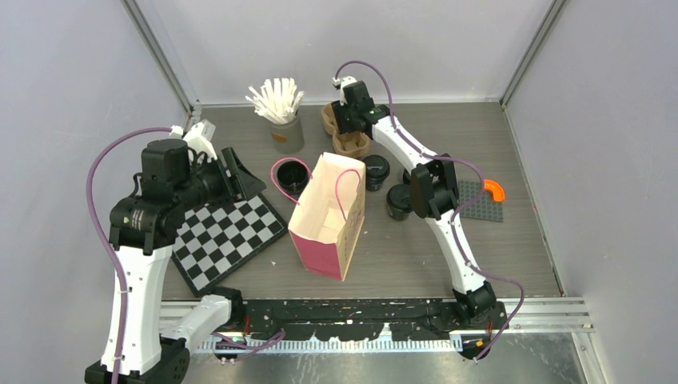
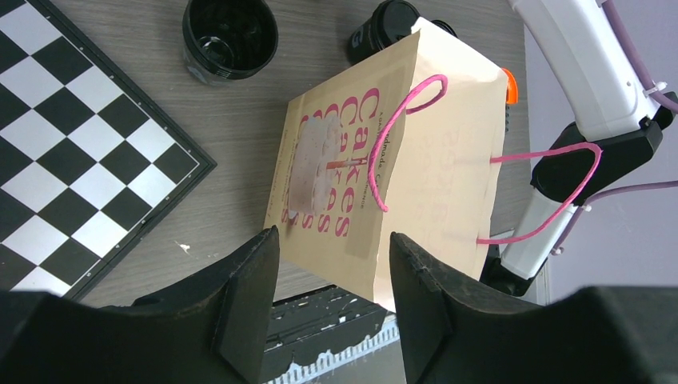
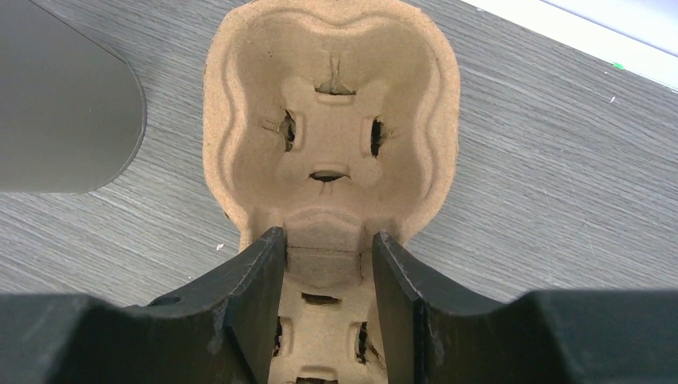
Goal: Pack the takeout coffee
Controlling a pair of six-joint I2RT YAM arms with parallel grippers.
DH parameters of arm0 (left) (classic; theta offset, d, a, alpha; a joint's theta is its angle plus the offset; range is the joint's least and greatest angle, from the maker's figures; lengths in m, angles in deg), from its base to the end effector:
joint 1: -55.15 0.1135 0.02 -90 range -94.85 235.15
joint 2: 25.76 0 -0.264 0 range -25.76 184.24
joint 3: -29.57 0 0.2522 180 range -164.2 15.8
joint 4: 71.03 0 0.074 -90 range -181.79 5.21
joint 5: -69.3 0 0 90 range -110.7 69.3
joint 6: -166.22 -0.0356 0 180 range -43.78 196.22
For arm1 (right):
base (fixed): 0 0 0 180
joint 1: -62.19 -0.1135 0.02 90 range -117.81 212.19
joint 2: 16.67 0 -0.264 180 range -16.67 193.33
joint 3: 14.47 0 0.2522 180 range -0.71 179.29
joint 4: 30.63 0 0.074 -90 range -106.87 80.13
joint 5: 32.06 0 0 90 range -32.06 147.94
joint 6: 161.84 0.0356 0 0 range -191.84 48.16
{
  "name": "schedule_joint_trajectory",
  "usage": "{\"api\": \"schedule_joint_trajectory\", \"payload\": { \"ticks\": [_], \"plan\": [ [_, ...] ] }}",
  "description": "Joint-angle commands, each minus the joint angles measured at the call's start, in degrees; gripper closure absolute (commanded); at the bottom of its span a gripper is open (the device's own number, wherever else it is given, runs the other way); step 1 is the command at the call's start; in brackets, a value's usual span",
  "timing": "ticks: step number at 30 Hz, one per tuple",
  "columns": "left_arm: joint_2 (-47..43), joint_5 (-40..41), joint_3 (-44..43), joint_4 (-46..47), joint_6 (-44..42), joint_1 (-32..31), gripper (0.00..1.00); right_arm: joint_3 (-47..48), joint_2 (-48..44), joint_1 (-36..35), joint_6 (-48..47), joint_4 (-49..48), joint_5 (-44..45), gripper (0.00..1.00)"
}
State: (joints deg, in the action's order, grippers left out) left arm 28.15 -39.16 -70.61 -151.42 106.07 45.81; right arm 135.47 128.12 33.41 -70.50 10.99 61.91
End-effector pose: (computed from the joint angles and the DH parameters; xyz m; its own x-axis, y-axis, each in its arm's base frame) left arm 0.1245 -0.0319 0.4486 -0.6854 -0.3657 -0.6296 0.0824 0.8202 -0.5661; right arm 0.5051 0.2746 0.2233 -0.5309 -0.2650 -0.8049 -0.4192 0.9076 -0.0223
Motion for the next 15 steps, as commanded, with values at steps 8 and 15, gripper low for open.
{"api": "schedule_joint_trajectory", "payload": {
  "ticks": [8,15],
  "plan": [
    [-0.8,-0.5,-0.9,2.1,1.0,0.1,0.45,1.9,-3.7,-0.2,-1.0,0.1,0.7,0.64],
    [-1.6,-0.3,0.0,2.1,1.3,0.2,0.45,4.3,-6.0,-0.4,-1.0,-0.3,0.9,0.64]
  ]
}}
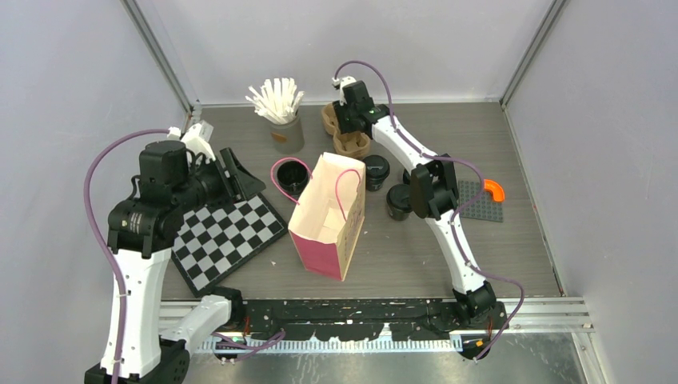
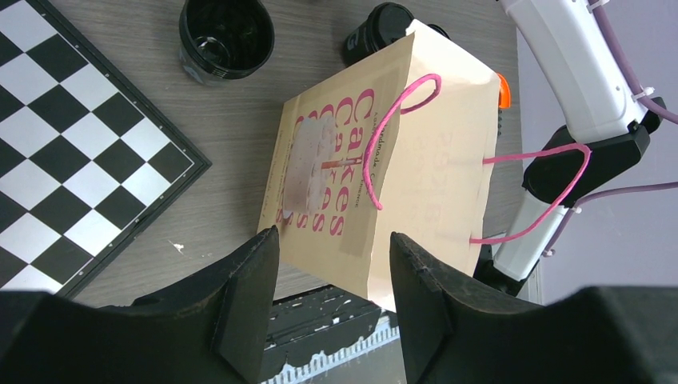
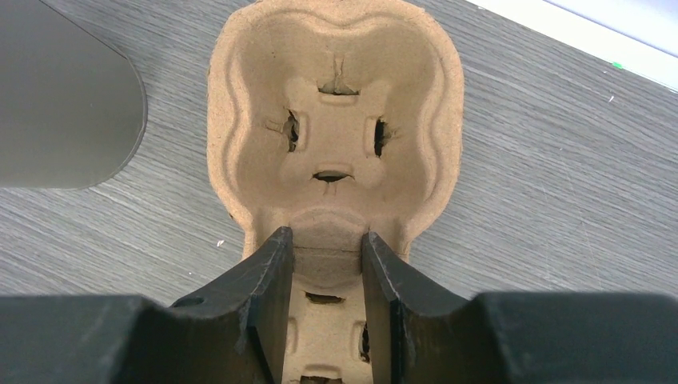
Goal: Pack the takeout coffee
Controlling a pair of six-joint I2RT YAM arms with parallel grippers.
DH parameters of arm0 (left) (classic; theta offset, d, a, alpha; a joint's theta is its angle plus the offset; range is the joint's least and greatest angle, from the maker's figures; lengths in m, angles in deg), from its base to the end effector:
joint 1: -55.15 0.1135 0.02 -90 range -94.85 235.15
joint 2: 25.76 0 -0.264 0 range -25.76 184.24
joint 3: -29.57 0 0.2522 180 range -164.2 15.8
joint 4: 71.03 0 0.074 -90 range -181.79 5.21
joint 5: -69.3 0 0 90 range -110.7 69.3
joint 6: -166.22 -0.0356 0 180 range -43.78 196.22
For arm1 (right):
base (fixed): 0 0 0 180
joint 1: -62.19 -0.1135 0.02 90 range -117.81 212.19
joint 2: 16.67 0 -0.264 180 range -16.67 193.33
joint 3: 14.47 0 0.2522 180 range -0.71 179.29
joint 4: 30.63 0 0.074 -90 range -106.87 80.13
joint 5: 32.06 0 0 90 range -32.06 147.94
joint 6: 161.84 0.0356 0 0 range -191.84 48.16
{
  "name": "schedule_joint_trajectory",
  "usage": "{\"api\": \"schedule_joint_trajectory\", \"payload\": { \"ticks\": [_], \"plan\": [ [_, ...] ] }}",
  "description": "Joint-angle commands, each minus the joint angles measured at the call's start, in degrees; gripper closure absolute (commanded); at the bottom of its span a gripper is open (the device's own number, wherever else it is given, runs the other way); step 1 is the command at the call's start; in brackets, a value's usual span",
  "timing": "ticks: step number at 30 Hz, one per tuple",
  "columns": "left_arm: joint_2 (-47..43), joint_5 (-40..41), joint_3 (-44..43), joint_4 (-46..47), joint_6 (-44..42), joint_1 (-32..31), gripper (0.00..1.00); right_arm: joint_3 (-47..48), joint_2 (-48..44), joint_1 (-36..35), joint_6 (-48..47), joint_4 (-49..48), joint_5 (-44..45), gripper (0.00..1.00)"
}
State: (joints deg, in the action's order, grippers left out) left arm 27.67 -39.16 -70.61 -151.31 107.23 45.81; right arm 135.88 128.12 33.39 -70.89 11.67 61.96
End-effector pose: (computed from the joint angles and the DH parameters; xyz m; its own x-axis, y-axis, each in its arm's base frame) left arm 0.1219 -0.0315 0.4497 -0.6806 -0.3833 -0.6243 0.0744 0.8117 -0.5794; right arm 0.5046 0.2746 0.2246 -0.5313 -0.2732 -0.8019 -0.4226 0.9059 -0.0286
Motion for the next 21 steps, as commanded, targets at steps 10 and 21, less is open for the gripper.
{"api": "schedule_joint_trajectory", "payload": {
  "ticks": [10,21],
  "plan": [
    [-1.3,-0.6,0.2,2.2,0.3,0.2,0.45,3.6,-7.6,-0.5,-0.1,-1.9,1.5,0.6],
    [-1.8,-0.4,0.5,1.7,0.5,0.2,0.44,2.1,-5.2,-1.0,1.5,-1.1,0.1,0.56]
  ]
}}
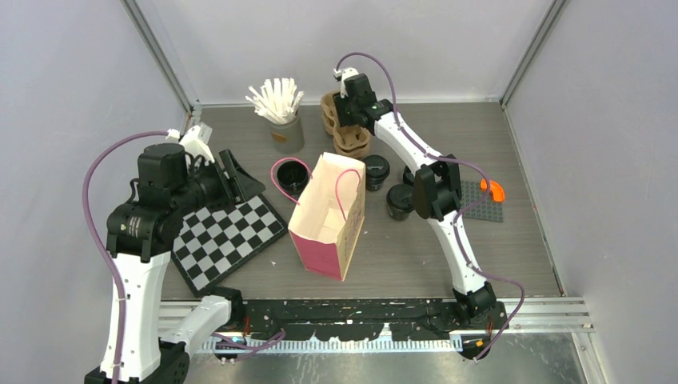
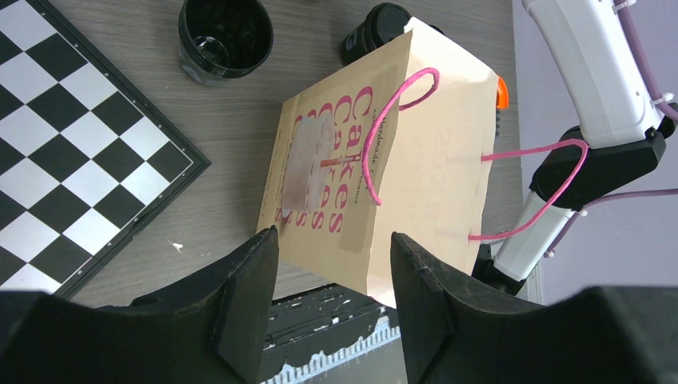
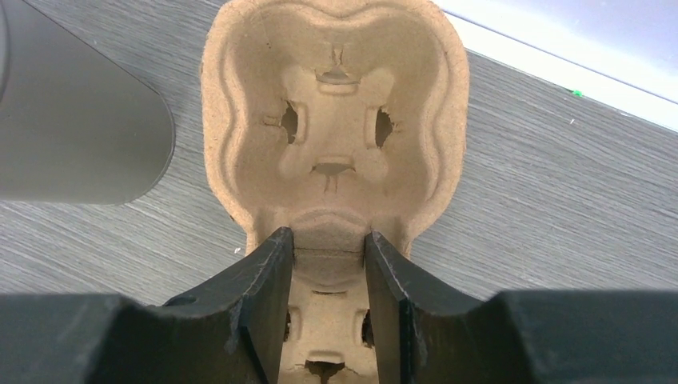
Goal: Pack the takeout coffee
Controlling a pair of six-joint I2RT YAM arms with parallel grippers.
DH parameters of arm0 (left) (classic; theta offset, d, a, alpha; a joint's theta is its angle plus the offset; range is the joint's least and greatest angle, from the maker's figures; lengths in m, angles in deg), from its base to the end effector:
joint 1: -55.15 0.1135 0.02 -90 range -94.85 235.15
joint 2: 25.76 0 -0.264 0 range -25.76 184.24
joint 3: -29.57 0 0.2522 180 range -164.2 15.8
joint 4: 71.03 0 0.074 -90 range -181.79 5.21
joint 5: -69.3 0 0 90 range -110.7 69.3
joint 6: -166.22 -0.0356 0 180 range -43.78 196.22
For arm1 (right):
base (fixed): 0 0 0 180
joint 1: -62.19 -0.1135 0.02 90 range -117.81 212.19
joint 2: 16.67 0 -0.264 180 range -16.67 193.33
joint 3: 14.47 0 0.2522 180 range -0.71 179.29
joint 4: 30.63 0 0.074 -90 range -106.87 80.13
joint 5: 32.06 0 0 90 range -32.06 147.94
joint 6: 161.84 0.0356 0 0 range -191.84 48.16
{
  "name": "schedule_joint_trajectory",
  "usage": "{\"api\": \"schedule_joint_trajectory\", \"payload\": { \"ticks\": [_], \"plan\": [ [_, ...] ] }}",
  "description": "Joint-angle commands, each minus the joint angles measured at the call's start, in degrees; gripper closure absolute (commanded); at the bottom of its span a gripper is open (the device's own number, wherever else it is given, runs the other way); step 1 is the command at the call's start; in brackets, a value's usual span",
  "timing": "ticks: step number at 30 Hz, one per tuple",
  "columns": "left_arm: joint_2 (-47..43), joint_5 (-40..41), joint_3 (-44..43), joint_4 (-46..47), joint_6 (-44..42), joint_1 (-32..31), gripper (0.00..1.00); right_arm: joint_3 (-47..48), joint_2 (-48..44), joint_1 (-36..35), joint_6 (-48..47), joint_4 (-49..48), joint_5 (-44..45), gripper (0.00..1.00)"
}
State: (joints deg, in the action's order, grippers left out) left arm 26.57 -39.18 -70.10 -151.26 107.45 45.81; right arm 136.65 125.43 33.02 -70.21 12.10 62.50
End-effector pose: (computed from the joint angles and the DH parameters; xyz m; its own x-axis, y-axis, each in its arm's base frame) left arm 0.1166 -0.0306 0.4494 -0.6742 -0.3875 -0.6288 0.0784 0.8090 -0.5826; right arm 0.4978 0.2746 0.2544 -0.4966 -0.2447 -0.8328 -0.4142 0.9100 -0.0204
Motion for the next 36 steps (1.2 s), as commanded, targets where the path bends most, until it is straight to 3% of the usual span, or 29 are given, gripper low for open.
{"api": "schedule_joint_trajectory", "payload": {
  "ticks": [1,3,9,11,14,17,23,36],
  "plan": [
    [-0.7,-0.4,0.0,1.7,0.2,0.1,0.44,1.1,-2.4,-0.9,0.8,-1.4,-0.4,0.53],
    [-0.7,-0.7,0.2,2.1,0.3,0.2,0.44,1.0,-2.0,-1.1,0.5,-1.1,-0.3,0.51],
    [0.5,-3.1,0.3,4.0,0.2,0.2,0.42,1.1,-1.9,-1.2,-0.3,-1.2,1.0,0.62],
    [0.7,-3.1,0.3,4.1,0.3,0.2,0.42,1.4,-1.8,-1.2,-0.4,-1.2,0.8,0.6],
    [0.7,-3.1,0.6,4.3,0.3,0.2,0.42,1.4,-1.5,-1.2,-0.6,-1.1,1.0,0.47],
    [0.8,-3.2,0.6,4.3,0.3,0.2,0.41,1.1,-1.1,-1.2,-0.8,-0.8,2.2,0.41],
    [0.8,-3.2,0.6,4.2,0.3,0.2,0.42,1.3,-0.2,-1.1,-0.6,-0.1,2.6,0.47],
    [0.8,-2.9,0.2,2.2,0.1,0.2,0.41,1.6,1.4,-1.1,0.7,0.6,3.0,0.47]
  ]
}}
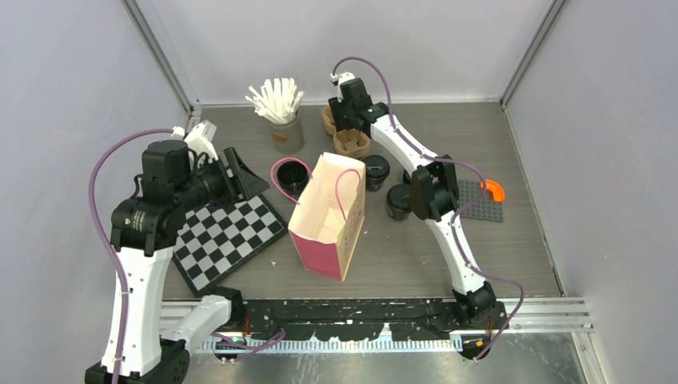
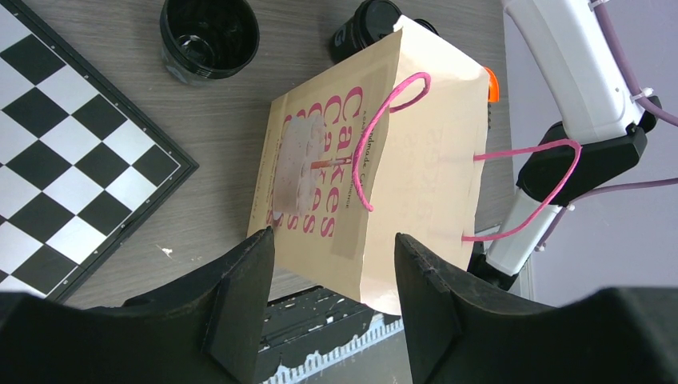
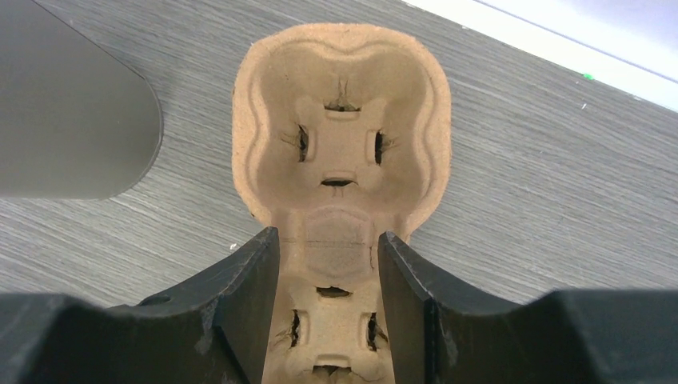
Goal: Pack the takeout coffee
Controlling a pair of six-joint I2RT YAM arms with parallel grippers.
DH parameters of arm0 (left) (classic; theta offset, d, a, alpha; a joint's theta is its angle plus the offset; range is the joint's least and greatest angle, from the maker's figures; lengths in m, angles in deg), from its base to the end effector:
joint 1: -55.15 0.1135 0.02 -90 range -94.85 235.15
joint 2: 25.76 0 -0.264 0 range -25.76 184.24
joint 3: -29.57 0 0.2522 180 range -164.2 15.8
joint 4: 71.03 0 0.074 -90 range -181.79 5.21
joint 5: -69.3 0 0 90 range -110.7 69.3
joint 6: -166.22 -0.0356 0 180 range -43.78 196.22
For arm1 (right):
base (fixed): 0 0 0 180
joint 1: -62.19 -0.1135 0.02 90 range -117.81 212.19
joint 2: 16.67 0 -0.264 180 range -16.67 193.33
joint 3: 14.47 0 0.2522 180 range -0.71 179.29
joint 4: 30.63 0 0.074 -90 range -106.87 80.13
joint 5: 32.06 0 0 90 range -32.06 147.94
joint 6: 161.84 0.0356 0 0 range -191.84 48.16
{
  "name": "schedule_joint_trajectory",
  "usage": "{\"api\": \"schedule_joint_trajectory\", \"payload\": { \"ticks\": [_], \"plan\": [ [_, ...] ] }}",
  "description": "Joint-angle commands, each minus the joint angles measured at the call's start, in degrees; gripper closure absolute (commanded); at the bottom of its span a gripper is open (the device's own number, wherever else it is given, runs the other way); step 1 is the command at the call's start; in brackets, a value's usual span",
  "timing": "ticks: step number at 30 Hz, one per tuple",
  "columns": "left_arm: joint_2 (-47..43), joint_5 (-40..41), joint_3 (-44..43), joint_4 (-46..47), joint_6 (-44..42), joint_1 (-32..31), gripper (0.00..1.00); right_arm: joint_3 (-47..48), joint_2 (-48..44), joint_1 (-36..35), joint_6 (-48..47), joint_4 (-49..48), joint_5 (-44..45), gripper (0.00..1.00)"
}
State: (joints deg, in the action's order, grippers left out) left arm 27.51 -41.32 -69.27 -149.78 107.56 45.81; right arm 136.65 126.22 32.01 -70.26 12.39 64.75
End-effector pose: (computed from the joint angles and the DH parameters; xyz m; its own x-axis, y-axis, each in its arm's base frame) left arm 0.1247 -0.0332 0.4465 -0.6915 -0.3796 -0.6146 0.0973 0.7941 -0.5999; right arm 0.4948 0.2829 0.2465 -0.5045 -0.2617 -0.8228 -0.4012 0.9149 -0.0450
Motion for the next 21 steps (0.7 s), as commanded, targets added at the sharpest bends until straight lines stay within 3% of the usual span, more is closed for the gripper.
{"api": "schedule_joint_trajectory", "payload": {
  "ticks": [1,8,21],
  "plan": [
    [0.0,-0.7,-0.7,0.8,0.0,0.2,0.41,1.6,0.7,-0.1,0.9,0.5,0.5,0.46],
    [0.4,-1.1,-0.2,1.6,0.2,0.2,0.41,1.1,0.8,-0.1,0.0,0.8,1.1,0.45],
    [0.7,-0.8,-0.5,1.5,0.4,0.2,0.41,2.3,1.0,-0.1,-0.4,0.7,1.1,0.58]
  ]
}}
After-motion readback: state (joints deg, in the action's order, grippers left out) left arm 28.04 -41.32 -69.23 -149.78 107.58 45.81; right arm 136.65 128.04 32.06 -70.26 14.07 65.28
